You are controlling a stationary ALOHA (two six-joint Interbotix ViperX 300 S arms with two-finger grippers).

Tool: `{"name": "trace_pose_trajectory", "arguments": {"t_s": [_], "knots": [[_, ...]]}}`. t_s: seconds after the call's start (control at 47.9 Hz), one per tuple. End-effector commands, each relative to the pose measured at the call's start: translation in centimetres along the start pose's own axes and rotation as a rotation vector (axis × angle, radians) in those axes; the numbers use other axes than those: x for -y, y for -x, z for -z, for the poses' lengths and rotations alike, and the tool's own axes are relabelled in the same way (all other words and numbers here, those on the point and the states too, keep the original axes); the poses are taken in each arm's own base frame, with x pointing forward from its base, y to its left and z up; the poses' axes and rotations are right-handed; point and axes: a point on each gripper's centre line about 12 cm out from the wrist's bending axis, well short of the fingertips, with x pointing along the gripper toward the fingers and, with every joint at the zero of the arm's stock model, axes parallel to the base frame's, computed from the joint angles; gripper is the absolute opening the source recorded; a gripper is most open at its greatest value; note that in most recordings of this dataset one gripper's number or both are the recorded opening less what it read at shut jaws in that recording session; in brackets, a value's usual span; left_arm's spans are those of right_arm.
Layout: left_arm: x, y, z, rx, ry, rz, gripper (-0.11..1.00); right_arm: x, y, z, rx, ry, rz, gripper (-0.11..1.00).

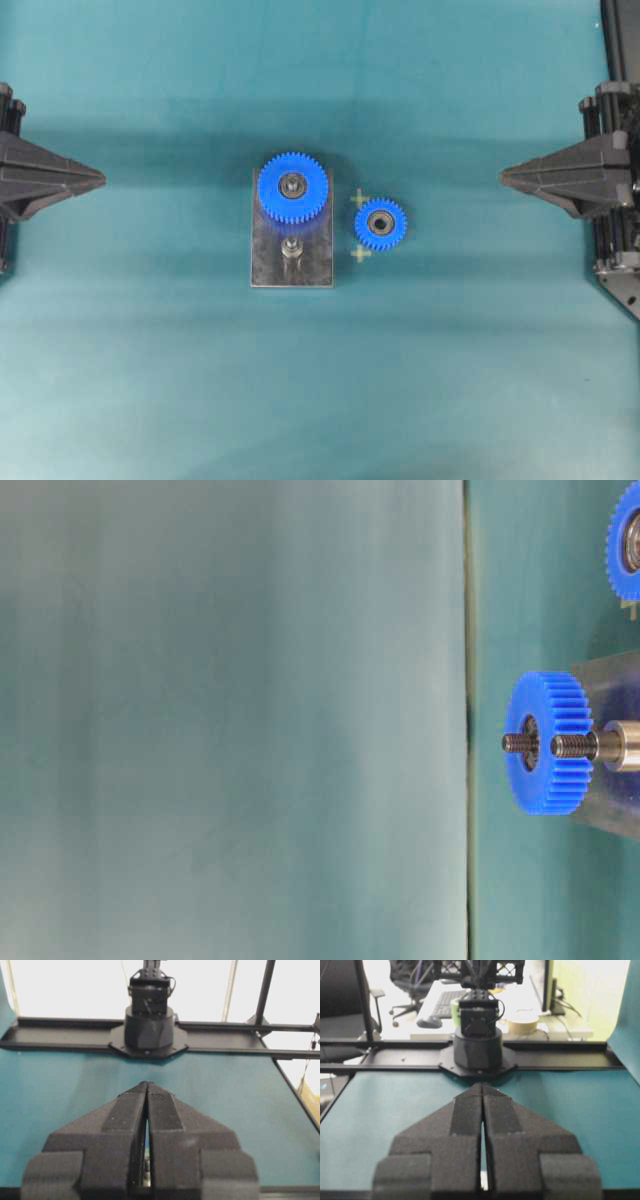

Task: Fit the small gear onto the shaft.
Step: 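Move the right gripper over the small blue gear beside the plate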

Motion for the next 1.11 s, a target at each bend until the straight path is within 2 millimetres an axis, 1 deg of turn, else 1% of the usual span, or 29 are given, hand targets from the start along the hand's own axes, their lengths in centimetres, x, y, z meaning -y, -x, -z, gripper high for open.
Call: {"name": "trace_pose_trajectory", "arguments": {"t_s": [0.0, 0.063, 0.125, 0.167, 0.23, 0.313, 0.376, 0.438, 0.605, 0.689, 0.835, 1.002, 1.043, 1.085], "knots": [[0.2, -1.0, -1.5, 0.023, 0.021, 0.01, 0.0, 0.3, -0.3, -0.1, 0.0, -0.014, 0.015, 0.01], [0.2, -1.7, -1.4, 0.001, 0.025, 0.01, 0.0, 0.9, -0.5, 0.2, -0.075, -0.085, 0.052, 0.01], [0.2, -2.4, -1.1, -0.037, 0.027, 0.009, 0.0, 1.5, -0.7, 0.8, -0.201, -0.141, 0.093, 0.01], [0.2, -3.0, -0.6, -0.088, 0.027, 0.008, 0.0, 2.1, -0.8, 1.4, -0.297, -0.152, 0.124, 0.01], [-0.1, -3.6, 0.1, -0.152, 0.026, -0.005, 0.0, 3.0, -1.1, 1.7, -0.41, -0.162, 0.163, 0.01], [-0.4, -4.1, 1.0, -0.234, 0.027, -0.019, 0.0, 4.0, -2.0, 1.9, -0.523, -0.169, 0.204, 0.01], [-0.6, -4.5, 1.4, -0.291, 0.028, -0.028, 0.0, 4.4, -2.8, 2.4, -0.594, -0.177, 0.212, 0.01], [-0.7, -4.8, 1.8, -0.346, 0.028, -0.031, 0.0, 4.6, -3.7, 3.4, -0.672, -0.184, 0.212, 0.01], [-0.7, -6.0, 1.4, -0.415, 0.026, -0.032, 0.0, 5.1, -5.9, 6.9, -0.883, -0.213, 0.221, 0.01], [-0.7, -6.2, 1.8, -0.443, 0.023, -0.032, 0.0, 5.7, -7.3, 8.5, -0.963, -0.225, 0.23, 0.01], [-0.7, -6.3, 2.4, -0.48, 0.023, -0.033, 0.0, 6.8, -9.5, 10.3, -1.042, -0.239, 0.246, 0.01], [-0.7, -6.3, 2.2, -0.481, 0.023, -0.031, 0.0, 7.5, -11.6, 12.3, -1.108, -0.247, 0.25, 0.01], [-0.7, -6.3, 2.1, -0.477, 0.023, -0.031, 0.0, 7.5, -11.9, 12.9, -1.123, -0.257, 0.252, 0.05], [-0.7, -6.4, 2.0, -0.475, 0.023, -0.031, 0.0, 7.6, -12.1, 13.4, -1.141, -0.261, 0.253, 0.11]]}}
